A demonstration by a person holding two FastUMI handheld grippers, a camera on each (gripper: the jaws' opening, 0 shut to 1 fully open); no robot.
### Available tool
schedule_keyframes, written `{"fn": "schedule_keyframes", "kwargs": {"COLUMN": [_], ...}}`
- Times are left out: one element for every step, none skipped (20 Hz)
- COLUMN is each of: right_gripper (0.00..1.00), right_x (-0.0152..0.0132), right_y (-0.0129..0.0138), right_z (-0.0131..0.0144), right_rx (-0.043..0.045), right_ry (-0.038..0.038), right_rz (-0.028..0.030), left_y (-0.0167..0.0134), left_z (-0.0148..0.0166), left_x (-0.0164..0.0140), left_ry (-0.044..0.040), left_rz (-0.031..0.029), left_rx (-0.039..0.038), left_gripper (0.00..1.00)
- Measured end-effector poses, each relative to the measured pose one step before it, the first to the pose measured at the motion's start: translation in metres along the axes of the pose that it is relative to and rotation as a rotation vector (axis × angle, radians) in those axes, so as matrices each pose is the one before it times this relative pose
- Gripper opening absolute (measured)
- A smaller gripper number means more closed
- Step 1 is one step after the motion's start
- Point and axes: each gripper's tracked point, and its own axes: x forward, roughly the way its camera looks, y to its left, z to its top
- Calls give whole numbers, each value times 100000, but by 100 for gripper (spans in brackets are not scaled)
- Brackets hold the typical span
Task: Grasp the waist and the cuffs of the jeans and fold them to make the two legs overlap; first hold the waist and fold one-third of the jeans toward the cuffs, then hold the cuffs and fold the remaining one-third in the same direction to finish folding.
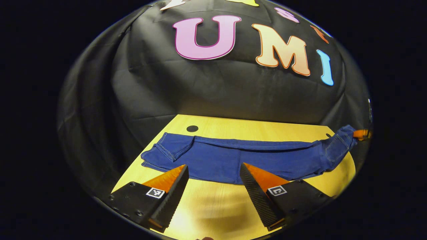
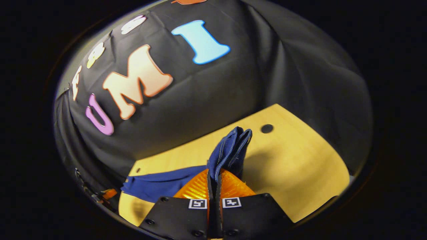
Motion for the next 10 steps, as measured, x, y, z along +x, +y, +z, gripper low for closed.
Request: {"fn": "schedule_keyframes", "kwargs": {"right_gripper": [3, 3, 2, 3, 3, 3, 3, 2, 2, 2], "right_x": [156, 362, 396, 770, 792, 782, 644, 1065, 1446, 1888], "right_y": [2540, 2632, 2359, 2961, 2944, 2815, 2949, 2664, 2456, 2043], "right_z": [-144, -155, 62, -106, -269, -79, -91, -121, -318, -608], "right_rx": [-1092, -1374, -1129, -954, -1291, -1434, -1821, -1237, -88, 309], "right_ry": [-230, -184, -11, -70, 243, 236, 385, 859, 997, 1252], "right_rz": [3036, 3862, 4286, 4315, 4647, 4914, 5267, 4839, 4578, 4443], "left_y": [423, 477, 451, 631, 530, 623, 520, 599, 605, 586], "left_z": [255, 257, 323, 277, 202, 206, 316, 214, 225, 10], "left_x": [110, 69, 176, 69, 221, 73, 112, 55, 50, 152], "left_ry": [-675, -719, -734, -820, -542, -622, -574, -785, -620, 39], "left_rz": [-977, -914, -858, -655, -478, 127, -38, -86, 53, 66], "left_rx": [64, -161, -515, -934, -1027, -1188, -1289, -1499, -1159, -1036], "left_gripper": [95, 95, 95, 95, 95, 96, 96, 96, 98, 98]}}
